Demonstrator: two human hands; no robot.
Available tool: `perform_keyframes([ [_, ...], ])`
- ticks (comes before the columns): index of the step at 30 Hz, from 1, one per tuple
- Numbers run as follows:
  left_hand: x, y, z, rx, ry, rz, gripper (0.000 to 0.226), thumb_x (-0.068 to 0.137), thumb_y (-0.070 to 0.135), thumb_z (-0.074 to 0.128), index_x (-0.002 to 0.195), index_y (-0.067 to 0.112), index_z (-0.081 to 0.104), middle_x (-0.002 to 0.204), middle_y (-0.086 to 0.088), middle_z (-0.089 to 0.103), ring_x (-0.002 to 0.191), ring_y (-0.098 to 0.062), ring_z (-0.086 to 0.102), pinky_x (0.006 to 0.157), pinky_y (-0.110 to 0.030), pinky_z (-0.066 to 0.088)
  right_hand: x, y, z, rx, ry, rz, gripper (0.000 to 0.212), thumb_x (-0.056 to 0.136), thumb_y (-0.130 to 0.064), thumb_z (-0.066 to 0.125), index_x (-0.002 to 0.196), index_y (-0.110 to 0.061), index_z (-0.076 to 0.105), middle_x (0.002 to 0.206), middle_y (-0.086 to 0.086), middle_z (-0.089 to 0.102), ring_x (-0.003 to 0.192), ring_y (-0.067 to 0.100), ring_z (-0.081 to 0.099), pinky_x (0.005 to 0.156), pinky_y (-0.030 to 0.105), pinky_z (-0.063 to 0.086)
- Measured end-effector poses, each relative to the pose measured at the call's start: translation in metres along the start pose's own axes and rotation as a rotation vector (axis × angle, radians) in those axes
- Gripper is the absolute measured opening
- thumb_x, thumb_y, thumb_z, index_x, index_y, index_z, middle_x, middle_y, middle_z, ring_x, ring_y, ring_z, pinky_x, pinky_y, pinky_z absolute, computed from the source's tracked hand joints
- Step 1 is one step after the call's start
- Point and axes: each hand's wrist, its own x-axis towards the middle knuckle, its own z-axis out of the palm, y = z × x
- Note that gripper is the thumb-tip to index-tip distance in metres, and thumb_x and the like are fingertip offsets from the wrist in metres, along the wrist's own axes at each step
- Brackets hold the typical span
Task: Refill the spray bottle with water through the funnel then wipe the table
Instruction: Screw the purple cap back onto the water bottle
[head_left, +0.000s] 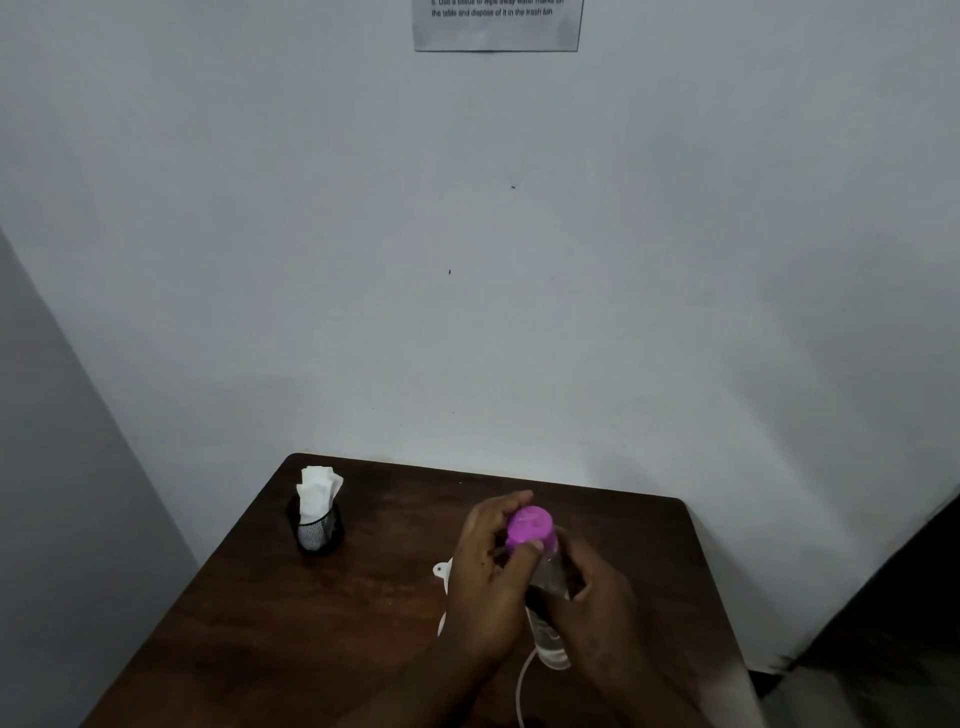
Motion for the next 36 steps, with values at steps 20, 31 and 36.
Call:
perform_keyframes([
  [20, 0.004, -0.003, 0.003, 0.040, 0.057, -0.078, 0.059, 0.068, 0.053, 0.087, 0.113, 0.033, 0.054, 0.107, 0.017, 0.069, 0.100, -0.008, 0.069, 0.083, -0.029, 0.059, 0.001, 0.005, 0.001, -0.022, 0.017, -0.015, 0.046, 0.072, -0.041, 0.083, 0.113, -0.046, 0.064, 0.097, -0.020, 0.070, 0.092, 0.000, 0.066, 0.075, 0.019, 0.052],
  [31, 0.002, -0.002, 0.002, -0.024, -0.009, -0.039, 0.058, 0.079, 0.043, 0.077, 0.131, 0.034, 0.053, 0.123, 0.021, 0.063, 0.111, -0.007, 0.067, 0.092, -0.031, 0.057, 0.005, 0.008, 0.002, 0.013, 0.014, -0.022, 0.048, 0.065, -0.061, 0.075, 0.110, -0.055, 0.062, 0.100, -0.026, 0.070, 0.093, -0.004, 0.066, 0.079, 0.021, 0.054],
  [36, 0.006, -0.007, 0.007, 0.036, 0.068, -0.042, 0.046, 0.078, 0.027, 0.087, 0.113, 0.028, 0.057, 0.105, 0.006, 0.072, 0.097, -0.015, 0.072, 0.086, -0.039, 0.060, 0.008, 0.010, 0.003, -0.002, 0.037, -0.039, 0.048, 0.063, -0.062, 0.072, 0.109, -0.060, 0.058, 0.104, -0.027, 0.069, 0.097, -0.005, 0.064, 0.081, 0.020, 0.053],
])
